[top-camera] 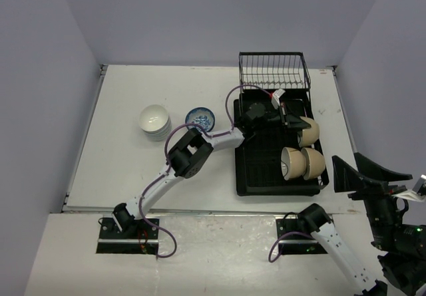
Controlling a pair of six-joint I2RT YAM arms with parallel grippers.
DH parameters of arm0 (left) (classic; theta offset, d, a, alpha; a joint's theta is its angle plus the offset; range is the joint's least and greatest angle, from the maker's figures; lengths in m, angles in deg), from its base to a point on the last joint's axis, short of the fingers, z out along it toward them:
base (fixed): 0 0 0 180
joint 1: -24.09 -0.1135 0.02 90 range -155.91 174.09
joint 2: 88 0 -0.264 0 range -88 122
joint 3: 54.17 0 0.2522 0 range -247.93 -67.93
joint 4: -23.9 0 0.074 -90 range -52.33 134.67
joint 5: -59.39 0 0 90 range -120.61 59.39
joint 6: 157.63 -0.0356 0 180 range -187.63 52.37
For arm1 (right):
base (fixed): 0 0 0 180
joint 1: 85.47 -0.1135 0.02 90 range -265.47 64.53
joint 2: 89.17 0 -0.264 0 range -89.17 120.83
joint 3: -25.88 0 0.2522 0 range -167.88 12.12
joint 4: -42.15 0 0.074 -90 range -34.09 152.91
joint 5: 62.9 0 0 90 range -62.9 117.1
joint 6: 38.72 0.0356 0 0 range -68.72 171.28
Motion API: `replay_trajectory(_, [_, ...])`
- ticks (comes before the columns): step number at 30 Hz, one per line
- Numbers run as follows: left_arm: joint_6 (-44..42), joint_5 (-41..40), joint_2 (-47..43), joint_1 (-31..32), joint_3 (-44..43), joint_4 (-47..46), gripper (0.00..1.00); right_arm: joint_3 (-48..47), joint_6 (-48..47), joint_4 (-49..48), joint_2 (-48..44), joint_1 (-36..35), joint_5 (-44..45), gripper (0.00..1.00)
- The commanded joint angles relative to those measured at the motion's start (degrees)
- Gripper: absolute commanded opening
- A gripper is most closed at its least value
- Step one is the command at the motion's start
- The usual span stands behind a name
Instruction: Unload the bowls from the dish rack
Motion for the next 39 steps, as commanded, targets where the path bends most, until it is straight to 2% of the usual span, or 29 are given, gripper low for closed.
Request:
replay_trajectory(1, [8.89, -3.00, 0.87, -1.49, 0.88, -20.96, 0.00, 0.27, -0.98, -1.62, -0.27, 0.02, -1.31, 0.99])
replay_trajectory(6, [11.25, -4.84, -0.71, -2.20, 7.38, -27.37, 0.00, 0.27, -1.07, -1.53, -0.53, 0.11, -1.22, 0.99])
replay_trajectory(11, [13.81, -5.02, 0.87, -2.72, 6.43, -33.44, 0.00, 0.36, -1.16, -1.62, -0.62, 0.11, -1.40, 0.99])
replay_trajectory(15, [13.99, -4.67, -0.88, -3.25, 9.49, -35.12, 0.00, 0.54, -1.16, -1.53, -0.79, 0.02, -1.40, 0.99])
replay_trajectory(20, [10.57, -2.57, -3.78, -3.78, 13.02, -27.75, 0.00, 0.62, -1.16, -1.62, -0.79, 0.02, -1.75, 0.99])
replay_trajectory(29, [0.30, -1.85, -8.79, -3.78, 15.13, -6.57, 0.00, 0.71, -1.51, -1.53, -1.32, 0.11, -1.31, 0.99])
replay_trajectory(39, [3.27, -0.63, -7.31, -3.87, 11.36, -20.70, 0.00, 0.98, -1.69, -1.62, -1.32, 0.02, -1.05, 0.99])
